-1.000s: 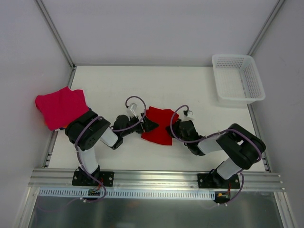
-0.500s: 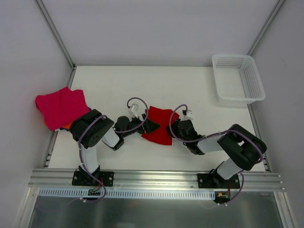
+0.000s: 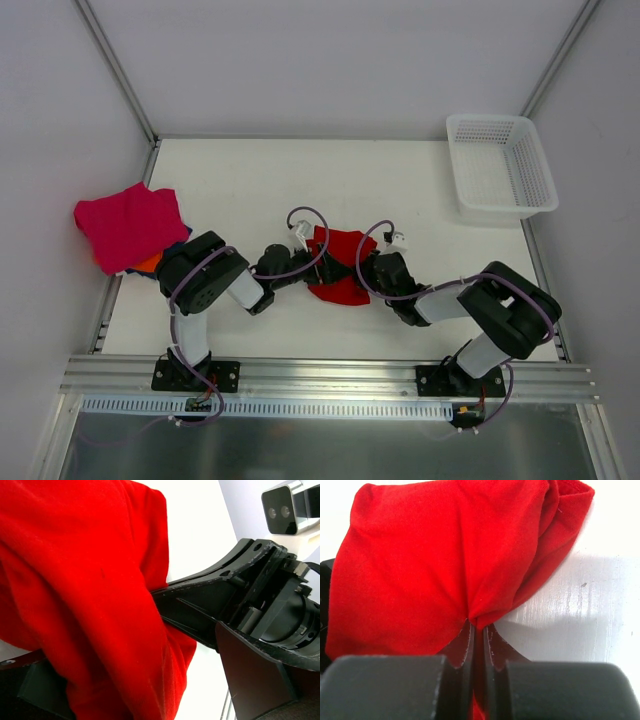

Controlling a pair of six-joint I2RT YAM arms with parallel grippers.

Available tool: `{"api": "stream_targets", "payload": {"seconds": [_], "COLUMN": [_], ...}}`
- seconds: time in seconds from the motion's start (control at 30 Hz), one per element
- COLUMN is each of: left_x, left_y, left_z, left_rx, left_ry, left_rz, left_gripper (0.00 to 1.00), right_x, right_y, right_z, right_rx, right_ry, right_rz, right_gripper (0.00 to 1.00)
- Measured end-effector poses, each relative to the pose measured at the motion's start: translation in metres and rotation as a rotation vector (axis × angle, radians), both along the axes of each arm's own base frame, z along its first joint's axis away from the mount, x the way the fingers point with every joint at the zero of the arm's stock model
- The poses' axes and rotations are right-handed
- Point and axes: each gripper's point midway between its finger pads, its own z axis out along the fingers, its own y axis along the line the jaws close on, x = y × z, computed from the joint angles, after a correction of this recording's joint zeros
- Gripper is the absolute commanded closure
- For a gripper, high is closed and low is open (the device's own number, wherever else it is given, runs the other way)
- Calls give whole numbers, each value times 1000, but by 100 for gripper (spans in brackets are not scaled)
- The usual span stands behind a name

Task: Fold and stack the t-shirts
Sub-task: Neatly place the folded tshirt to the corner

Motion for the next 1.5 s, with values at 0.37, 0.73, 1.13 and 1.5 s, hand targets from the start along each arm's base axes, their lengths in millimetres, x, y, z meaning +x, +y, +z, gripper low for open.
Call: {"api": "stream_targets", "payload": {"seconds": [0.37,0.73,1.13,1.5], "left_x": [2,3,-35,-23], "left_y": [8,26,155,244], "left_z": [-26,-18,33,70], "left_rx": [103,289,693,864], "left_ry": [93,144,180,200], "left_rz": [45,131,415,619], "left_gripper": [100,100,100,100], "right_x": [-2,-25,-40,-52], "right_y": [-1,5,-38,-52], "right_z": [1,24,97,76], "right_rx": [-27,-105,-156,-230], "right_ry": [-12,-41,-202,-178], "right_rz": [19,125,83,112], "right_gripper": [54,1,1,0]}}
